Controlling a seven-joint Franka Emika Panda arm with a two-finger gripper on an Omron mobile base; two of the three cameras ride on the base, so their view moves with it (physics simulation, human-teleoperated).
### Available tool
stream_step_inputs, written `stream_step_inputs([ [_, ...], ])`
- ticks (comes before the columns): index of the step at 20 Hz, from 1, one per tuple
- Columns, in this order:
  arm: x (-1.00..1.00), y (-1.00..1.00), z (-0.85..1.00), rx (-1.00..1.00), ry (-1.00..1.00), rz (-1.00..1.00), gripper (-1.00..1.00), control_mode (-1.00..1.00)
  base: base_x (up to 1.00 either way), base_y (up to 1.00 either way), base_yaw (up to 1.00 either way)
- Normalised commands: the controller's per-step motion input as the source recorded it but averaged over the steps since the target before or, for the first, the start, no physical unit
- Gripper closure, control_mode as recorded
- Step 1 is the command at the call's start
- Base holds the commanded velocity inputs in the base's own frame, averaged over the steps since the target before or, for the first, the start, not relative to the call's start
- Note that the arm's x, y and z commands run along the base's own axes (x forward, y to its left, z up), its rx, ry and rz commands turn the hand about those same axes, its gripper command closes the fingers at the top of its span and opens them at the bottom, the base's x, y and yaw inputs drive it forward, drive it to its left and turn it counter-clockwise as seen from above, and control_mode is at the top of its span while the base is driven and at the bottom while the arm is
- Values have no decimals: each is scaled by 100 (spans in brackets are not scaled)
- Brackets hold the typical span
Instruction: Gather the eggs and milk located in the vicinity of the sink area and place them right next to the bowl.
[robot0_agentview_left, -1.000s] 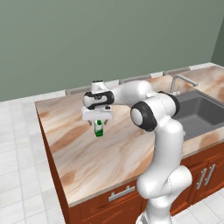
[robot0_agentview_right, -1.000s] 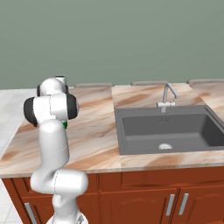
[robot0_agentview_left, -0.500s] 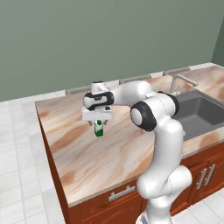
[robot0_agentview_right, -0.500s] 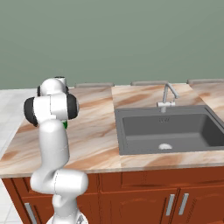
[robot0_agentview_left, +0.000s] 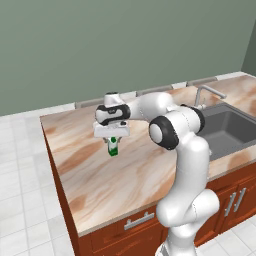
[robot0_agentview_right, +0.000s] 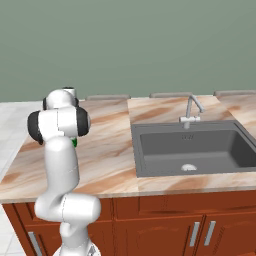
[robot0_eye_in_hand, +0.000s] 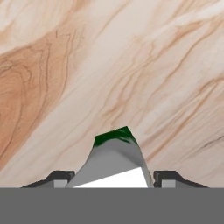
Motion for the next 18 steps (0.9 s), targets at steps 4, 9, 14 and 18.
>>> stream_step_inputs([
  [4, -9, -11, 46, 0, 5, 0, 100, -100, 0, 0, 0],
  [9, -52, -52, 99, 0, 1, 0, 100, -100, 0, 0, 0],
  [14, -74, -93, 100, 0, 0, 0, 100, -100, 0, 0, 0],
  [18, -97, -79, 92, 2, -1, 0, 100, -100, 0, 0, 0],
])
